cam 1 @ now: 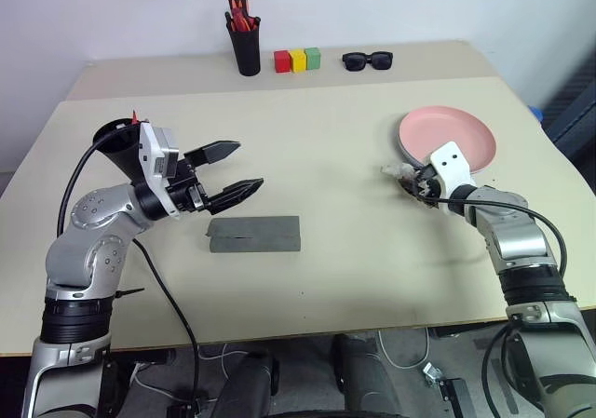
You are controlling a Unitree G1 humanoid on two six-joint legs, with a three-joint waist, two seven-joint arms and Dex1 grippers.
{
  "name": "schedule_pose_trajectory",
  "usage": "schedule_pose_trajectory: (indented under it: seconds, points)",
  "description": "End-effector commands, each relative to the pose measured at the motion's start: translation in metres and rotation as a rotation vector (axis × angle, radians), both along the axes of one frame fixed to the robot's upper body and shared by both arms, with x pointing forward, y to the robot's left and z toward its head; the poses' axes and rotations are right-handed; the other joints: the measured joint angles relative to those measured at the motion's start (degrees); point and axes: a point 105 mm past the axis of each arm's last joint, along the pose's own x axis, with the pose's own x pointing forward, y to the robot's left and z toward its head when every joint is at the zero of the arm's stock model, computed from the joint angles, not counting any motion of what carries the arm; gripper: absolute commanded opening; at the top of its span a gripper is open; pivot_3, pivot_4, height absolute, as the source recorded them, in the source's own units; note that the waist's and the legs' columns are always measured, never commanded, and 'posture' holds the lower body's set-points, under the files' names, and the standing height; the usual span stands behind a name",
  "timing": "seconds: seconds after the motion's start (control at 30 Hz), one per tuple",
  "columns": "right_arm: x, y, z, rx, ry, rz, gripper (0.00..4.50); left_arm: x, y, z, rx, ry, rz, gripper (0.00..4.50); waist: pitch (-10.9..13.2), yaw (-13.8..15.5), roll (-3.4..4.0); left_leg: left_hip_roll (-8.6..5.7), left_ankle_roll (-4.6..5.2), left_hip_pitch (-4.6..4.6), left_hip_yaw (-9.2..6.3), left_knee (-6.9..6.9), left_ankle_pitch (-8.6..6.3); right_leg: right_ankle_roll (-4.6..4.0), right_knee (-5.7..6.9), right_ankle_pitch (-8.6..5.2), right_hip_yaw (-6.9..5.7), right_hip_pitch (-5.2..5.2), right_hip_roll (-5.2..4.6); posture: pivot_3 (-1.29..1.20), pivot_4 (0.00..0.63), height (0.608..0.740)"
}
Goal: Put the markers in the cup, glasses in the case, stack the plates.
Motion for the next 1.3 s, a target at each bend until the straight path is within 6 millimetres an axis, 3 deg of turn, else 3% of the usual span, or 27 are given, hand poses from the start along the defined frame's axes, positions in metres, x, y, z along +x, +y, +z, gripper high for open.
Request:
schedule_pose_trajectory:
  seconds: [0.03, 0.07, 0.2, 0.33, 0.4, 0.47, 0.57, 0.67, 0.77, 0.9, 0.97, 1.1, 1.2, 1.3]
  points:
    - [0.003, -0.001, 0.001, -0.039, -0.011, 0.001, 0.41, -0.004, -0.001, 0.011, 0.016, -0.051, -0.001, 4.50, 0.0, 0.0, 0.00, 0.00, 0.00, 0.00, 0.00, -0.01, 0.00, 0.00, 0.00, 0.00, 0.00, 0.00, 0.00, 0.00, 0.150, 0.740]
    - [0.003, 0.000, 0.000, -0.040, -0.009, 0.005, 0.09, -0.004, -0.001, 0.011, 0.016, -0.051, -0.001, 4.50, 0.0, 0.0, -0.01, 0.00, 0.00, 0.00, 0.00, 0.00, 0.00, 0.00, 0.00, 0.00, 0.00, 0.00, 0.00, 0.00, 0.150, 0.740]
    - [0.001, 0.005, 0.002, -0.005, 0.002, 0.034, 0.09, -0.004, 0.000, 0.010, 0.015, -0.045, 0.001, 4.50, 0.0, 0.0, -0.02, 0.00, 0.00, 0.01, 0.00, 0.01, 0.00, 0.00, 0.00, 0.00, 0.00, 0.02, 0.00, 0.00, 0.150, 0.740]
    - [-0.005, 0.032, 0.040, 0.237, -0.031, 0.171, 0.09, -0.004, 0.000, 0.010, 0.011, -0.046, 0.002, 4.50, 0.0, -0.2, -0.02, 0.01, 0.00, 0.01, -0.01, 0.00, 0.00, 0.00, 0.00, 0.00, 0.00, 0.02, 0.00, 0.00, 0.150, 0.740]
    - [-0.002, 0.033, 0.059, 0.304, -0.077, 0.166, 0.09, -0.003, -0.001, 0.010, 0.010, -0.047, 0.002, 4.50, 0.0, -0.4, 0.00, 0.02, 0.00, 0.01, -0.02, -0.01, 0.00, 0.00, 0.00, 0.00, 0.00, 0.01, 0.01, 0.00, 0.150, 0.740]
    - [0.005, 0.026, 0.076, 0.316, -0.152, 0.118, 0.09, -0.003, -0.002, 0.010, 0.006, -0.048, 0.001, 4.50, 0.0, -0.3, 0.01, 0.02, 0.00, 0.01, -0.01, 0.00, 0.00, 0.00, 0.01, 0.00, 0.00, 0.00, 0.00, 0.00, 0.150, 0.740]
    - [0.020, -0.004, 0.098, 0.279, -0.297, -0.047, 0.09, -0.003, -0.003, 0.009, 0.002, -0.050, -0.001, 4.50, 0.0, -0.1, 0.01, 0.00, 0.00, -0.01, -0.01, 0.01, 0.00, 0.00, 0.00, 0.00, 0.00, 0.00, 0.00, 0.00, 0.150, 0.740]
    - [0.030, -0.033, 0.092, 0.175, -0.316, -0.183, 0.09, -0.003, -0.003, 0.009, 0.001, -0.052, 0.002, 4.50, 0.0, 0.4, -0.02, 0.00, 0.00, -0.01, -0.01, -0.01, 0.00, 0.00, -0.03, 0.00, 0.00, 0.01, 0.00, 0.00, 0.150, 0.740]
    - [0.033, -0.039, 0.081, 0.115, -0.292, -0.195, 1.54, -0.003, -0.003, 0.009, 0.002, -0.053, 0.005, 4.50, 0.0, 0.9, -0.02, -0.01, 0.01, -0.02, 0.01, -0.01, 0.00, 0.00, -0.06, 0.00, 0.00, 0.01, 0.00, 0.00, 0.150, 0.740]
    - [0.036, -0.036, 0.083, 0.078, -0.321, -0.189, 3.64, -0.004, -0.002, 0.008, 0.003, -0.054, 0.011, 4.50, 0.0, 0.7, 0.03, 0.00, 0.00, -0.01, 0.05, -0.02, 0.00, 0.00, -0.03, 0.01, 0.03, -0.02, 0.00, 0.00, 0.150, 0.740]
    - [0.037, -0.033, 0.099, 0.109, -0.395, -0.186, 4.47, -0.005, -0.001, 0.008, 0.001, -0.054, 0.015, 4.50, 0.0, 0.7, 0.03, 0.00, 0.00, 0.00, 0.05, -0.03, 0.00, 0.00, -0.03, 0.01, 0.03, -0.02, 0.01, 0.00, 0.150, 0.740]
    - [0.022, 0.005, 0.129, 0.318, -0.475, 0.050, 4.47, -0.007, 0.002, 0.008, -0.015, -0.050, 0.027, 4.50, 0.0, 0.6, 0.03, 0.02, 0.00, 0.00, 0.05, -0.03, 0.00, 0.00, -0.03, 0.01, 0.05, -0.02, 0.02, 0.00, 0.150, 0.740]
    - [-0.008, 0.040, 0.131, 0.420, -0.435, 0.312, 4.47, -0.014, 0.011, 0.003, -0.006, -0.040, 0.040, 4.50, 0.0, 0.8, 0.02, 0.05, 0.01, -0.01, 0.03, -0.05, -0.01, 0.00, -0.04, 0.00, 0.04, -0.02, 0.04, 0.00, 0.150, 0.740]
    - [-0.042, 0.067, 0.118, 0.444, -0.298, 0.549, 4.47, -0.019, 0.016, 0.000, 0.000, -0.032, 0.056, 4.50, 0.0, 1.0, 0.02, 0.06, 0.05, -0.01, -0.01, -0.05, -0.04, 0.00, -0.05, 0.00, 0.04, -0.01, 0.03, 0.00, 0.150, 0.740]
